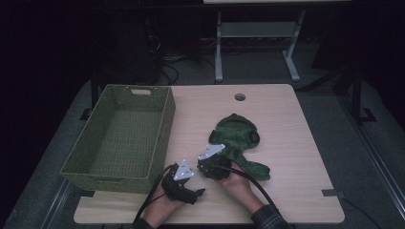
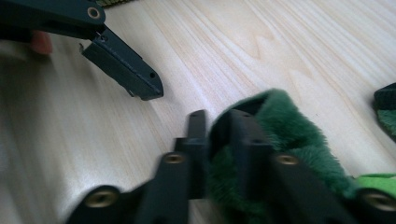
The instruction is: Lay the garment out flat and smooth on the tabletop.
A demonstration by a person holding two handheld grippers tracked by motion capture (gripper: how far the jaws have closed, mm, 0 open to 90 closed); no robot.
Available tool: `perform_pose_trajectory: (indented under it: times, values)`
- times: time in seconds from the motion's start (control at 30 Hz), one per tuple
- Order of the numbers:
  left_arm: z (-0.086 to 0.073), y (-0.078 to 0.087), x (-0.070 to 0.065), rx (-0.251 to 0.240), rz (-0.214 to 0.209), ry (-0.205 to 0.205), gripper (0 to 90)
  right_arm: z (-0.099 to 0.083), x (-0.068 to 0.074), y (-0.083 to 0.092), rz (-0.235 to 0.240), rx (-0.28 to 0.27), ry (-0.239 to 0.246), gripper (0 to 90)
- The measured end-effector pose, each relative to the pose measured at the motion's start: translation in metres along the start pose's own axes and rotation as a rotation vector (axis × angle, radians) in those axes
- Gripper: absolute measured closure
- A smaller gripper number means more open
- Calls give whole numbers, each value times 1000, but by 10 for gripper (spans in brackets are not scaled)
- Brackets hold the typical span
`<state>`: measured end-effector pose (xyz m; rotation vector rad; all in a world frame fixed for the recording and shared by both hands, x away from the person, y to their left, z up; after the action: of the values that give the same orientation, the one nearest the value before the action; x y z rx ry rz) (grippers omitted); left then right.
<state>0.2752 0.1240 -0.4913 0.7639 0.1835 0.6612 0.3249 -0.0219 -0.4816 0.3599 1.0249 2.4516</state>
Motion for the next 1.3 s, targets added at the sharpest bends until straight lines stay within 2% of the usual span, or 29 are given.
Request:
perform_pose_trajectory:
  times: [0.03, 0.1, 0.2, 0.33, 0.4, 0.53, 0.67, 0.7, 0.8, 0.97, 1.03, 1.1, 1.3]
  values:
    - [0, 0, 0, 0, 0, 0, 127, 0, 0, 0, 11, -4, -20, 850]
    - [0, 0, 0, 0, 0, 0, 127, -1, 0, 1, 28, -7, -26, 866]
    - [0, 0, 0, 0, 0, 1, 127, -4, -5, 5, 119, 1, -73, 873]
    - [0, 0, 0, 1, 1, 0, 127, -11, -2, 18, 219, -31, -90, 874]
    - [0, 0, 0, -3, 1, 6, 128, -17, 0, 25, 232, -27, -81, 874]
    - [0, 0, 0, 1, -1, 4, 128, -27, 7, 41, 277, -59, -77, 874]
    - [0, 0, 0, -2, 0, 5, 128, -27, 9, 59, 269, -130, -56, 873]
    - [0, 0, 0, -3, 0, 5, 128, -25, 8, 65, 262, -144, -70, 872]
    - [0, 0, -1, -3, -1, 9, 128, -22, 0, 76, 254, -198, -66, 870]
    - [0, 0, -1, -3, -2, 11, 128, -19, -10, 92, 263, -267, -94, 869]
    - [0, 0, 0, -3, -2, 11, 128, -15, -11, 96, 260, -275, -93, 865]
    - [0, 0, 0, -3, -2, 11, 128, -14, -12, 97, 236, -277, -81, 863]
    - [0, 0, 0, -2, -1, 7, 128, -26, -27, 106, 174, -282, -112, 862]
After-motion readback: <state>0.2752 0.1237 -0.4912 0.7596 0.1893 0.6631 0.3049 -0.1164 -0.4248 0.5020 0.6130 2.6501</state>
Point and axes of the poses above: each handheld gripper's, and its own axes: y roughly backward along the jaws, z roughly out of its top, x roughly to its left, the point moved 2 cm from there along -y, roughly forward along the jaws, and after that the axes turned 6 degrees about z, right-handed, at the moved point
